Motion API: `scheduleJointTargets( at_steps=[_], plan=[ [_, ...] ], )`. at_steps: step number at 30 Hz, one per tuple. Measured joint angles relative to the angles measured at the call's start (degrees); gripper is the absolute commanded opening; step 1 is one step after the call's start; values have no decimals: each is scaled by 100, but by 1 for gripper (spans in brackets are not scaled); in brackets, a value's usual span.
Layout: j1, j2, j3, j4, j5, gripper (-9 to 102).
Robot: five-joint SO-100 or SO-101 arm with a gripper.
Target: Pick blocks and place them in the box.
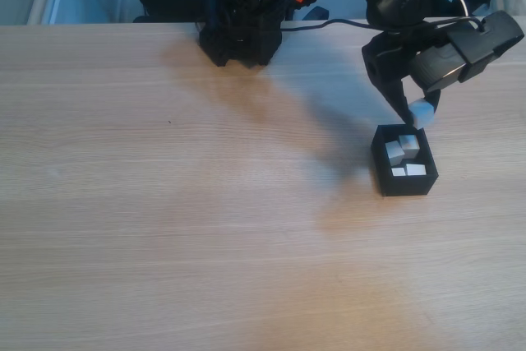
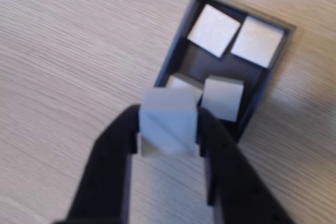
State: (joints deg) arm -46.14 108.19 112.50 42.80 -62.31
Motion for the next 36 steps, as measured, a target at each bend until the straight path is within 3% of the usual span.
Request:
scheduleJointTargets(
  at_steps=[12, 17, 26, 36],
  plan=[
    [220, 624, 940, -369, -571, 18],
    [316, 1406, 1644, -246, -993, 4],
    [1494, 4412, 4491, -237, -3041, 0],
    [2461, 7567, 6442, 1292, -3278, 0]
  ],
)
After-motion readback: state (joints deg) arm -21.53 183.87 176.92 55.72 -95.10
